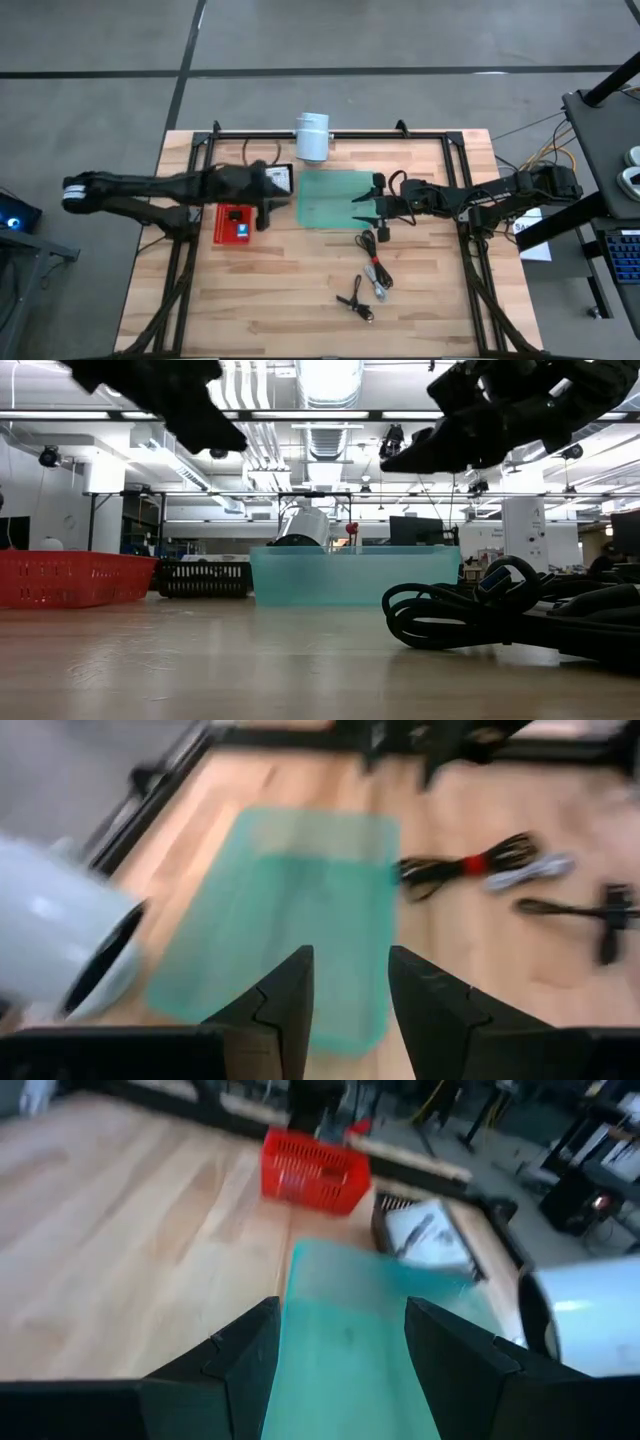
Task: Pick and place items into bin
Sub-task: Put the top black charger cable into the green bin
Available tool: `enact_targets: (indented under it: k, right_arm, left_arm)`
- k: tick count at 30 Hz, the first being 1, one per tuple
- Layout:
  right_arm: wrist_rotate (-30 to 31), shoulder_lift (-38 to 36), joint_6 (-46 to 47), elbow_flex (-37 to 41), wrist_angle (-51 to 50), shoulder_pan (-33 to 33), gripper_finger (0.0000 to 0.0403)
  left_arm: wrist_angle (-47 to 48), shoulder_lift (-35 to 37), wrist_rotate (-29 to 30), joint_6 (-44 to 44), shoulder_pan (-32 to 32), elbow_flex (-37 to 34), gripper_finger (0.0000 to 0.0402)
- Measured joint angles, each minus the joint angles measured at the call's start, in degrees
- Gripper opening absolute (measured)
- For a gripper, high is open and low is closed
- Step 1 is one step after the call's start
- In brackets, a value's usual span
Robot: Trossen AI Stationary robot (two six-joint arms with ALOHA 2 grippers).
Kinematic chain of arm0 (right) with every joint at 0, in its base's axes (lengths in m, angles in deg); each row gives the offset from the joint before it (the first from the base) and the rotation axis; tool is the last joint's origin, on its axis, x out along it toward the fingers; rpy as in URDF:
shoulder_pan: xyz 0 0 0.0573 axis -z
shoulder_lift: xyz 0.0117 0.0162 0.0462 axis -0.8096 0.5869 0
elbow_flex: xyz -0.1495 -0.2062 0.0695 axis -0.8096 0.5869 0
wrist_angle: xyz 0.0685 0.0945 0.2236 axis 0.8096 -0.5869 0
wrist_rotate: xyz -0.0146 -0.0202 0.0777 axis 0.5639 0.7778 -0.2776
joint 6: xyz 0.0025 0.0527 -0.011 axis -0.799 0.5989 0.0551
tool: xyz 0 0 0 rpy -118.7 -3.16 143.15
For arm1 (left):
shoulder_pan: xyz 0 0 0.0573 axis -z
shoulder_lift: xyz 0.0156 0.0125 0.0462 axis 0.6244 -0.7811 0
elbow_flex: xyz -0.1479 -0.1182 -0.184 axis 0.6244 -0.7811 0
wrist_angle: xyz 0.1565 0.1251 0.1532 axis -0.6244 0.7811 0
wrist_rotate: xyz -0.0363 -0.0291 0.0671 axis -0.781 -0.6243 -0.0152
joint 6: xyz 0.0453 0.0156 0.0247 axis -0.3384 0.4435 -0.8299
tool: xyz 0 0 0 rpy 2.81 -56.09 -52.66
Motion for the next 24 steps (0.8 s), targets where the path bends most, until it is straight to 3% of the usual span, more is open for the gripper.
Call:
enact_targets:
  k: [7, 11, 17, 19, 21, 24]
  right_arm:
    - [0.53, -0.04, -2.90, 0.56, 1.94, -7.00, 0.0201]
    - [5.85, -0.04, -3.12, 0.48, 4.95, -12.26, 0.0201]
    - [6.39, -0.04, -3.91, 0.33, 5.73, -15.87, 0.0201]
    - [8.86, -0.02, 0.40, -0.72, 5.56, -15.96, 0.0201]
    - [15.14, -0.15, 8.73, -2.42, 5.30, -15.87, 0.0201]
    - [21.19, -0.16, 17.08, -5.99, -2.32, -15.74, 0.0201]
  left_arm:
    - [-18.49, 9.77, 0.03, 0.36, 5.15, -12.76, 0.0115]
    - [-21.42, 13.10, 0.04, -1.08, 6.50, -18.49, 0.0115]
    - [-26.73, 16.53, 0.21, -1.23, 6.66, -26.69, 0.0115]
    - [-29.42, 17.33, 0.21, -1.21, 6.66, -28.85, 0.0115]
    - [-32.70, 17.98, 0.21, -1.22, 6.66, -30.92, 0.0115]
    - [-36.20, 18.60, 0.21, -1.81, 6.66, -33.48, 0.0115]
